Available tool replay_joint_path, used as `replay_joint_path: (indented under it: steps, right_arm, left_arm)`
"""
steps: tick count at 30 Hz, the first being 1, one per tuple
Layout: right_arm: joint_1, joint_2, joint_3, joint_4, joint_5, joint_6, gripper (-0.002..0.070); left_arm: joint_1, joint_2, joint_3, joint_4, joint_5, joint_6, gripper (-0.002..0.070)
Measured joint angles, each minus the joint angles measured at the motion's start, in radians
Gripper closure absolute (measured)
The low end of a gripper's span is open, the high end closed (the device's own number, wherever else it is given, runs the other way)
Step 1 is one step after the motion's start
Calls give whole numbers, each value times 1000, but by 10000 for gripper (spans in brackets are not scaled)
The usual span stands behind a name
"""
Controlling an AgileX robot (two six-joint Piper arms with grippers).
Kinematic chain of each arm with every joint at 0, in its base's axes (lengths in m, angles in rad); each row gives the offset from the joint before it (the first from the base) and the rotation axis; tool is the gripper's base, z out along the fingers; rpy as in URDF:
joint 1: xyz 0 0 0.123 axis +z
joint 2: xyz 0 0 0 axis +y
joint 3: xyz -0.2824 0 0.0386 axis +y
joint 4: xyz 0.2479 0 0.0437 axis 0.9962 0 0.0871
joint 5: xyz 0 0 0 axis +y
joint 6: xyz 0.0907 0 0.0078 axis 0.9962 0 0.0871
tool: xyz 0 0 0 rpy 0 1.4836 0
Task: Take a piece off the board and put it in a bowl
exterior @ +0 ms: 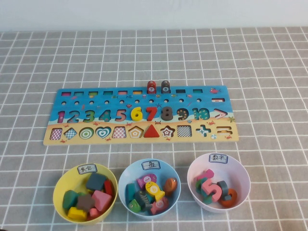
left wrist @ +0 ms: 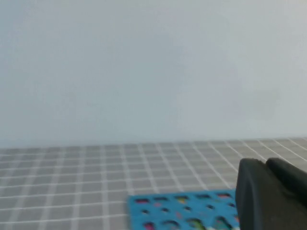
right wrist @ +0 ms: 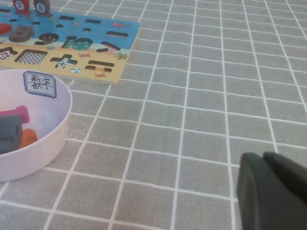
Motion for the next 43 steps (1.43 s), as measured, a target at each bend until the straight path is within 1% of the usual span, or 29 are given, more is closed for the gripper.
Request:
replay_joint_path:
  steps: [4, 6, 8, 10, 18, 21, 23, 43]
  right_arm:
    - [0, 0, 0, 0, 0, 0, 694]
    - [0, 0, 0, 0, 0, 0, 694]
    - [0, 0, 0, 0, 0, 0, 694]
    - [0, 0, 0, 0, 0, 0, 694]
    - [0, 0, 0, 0, 0, 0, 694]
    - [0, 0, 0, 0, 0, 0, 694]
    - [0, 0, 0, 0, 0, 0, 694]
    - [0, 0, 0, 0, 0, 0, 694]
  left_arm:
    - [149, -111, 2, 5, 52, -7, 678]
    - [208, -156, 2, 16, 91, -7, 678]
    - [244, -184, 2, 41, 140, -7, 678]
    - [262, -194, 2, 56, 216, -7, 678]
    - [269, -194, 2, 132, 468, -7, 678]
    - [269, -194, 2, 147, 586, -5, 678]
    - [269, -194, 4, 149, 628, -5, 678]
    - [269, -194, 4, 154, 642, -5, 678]
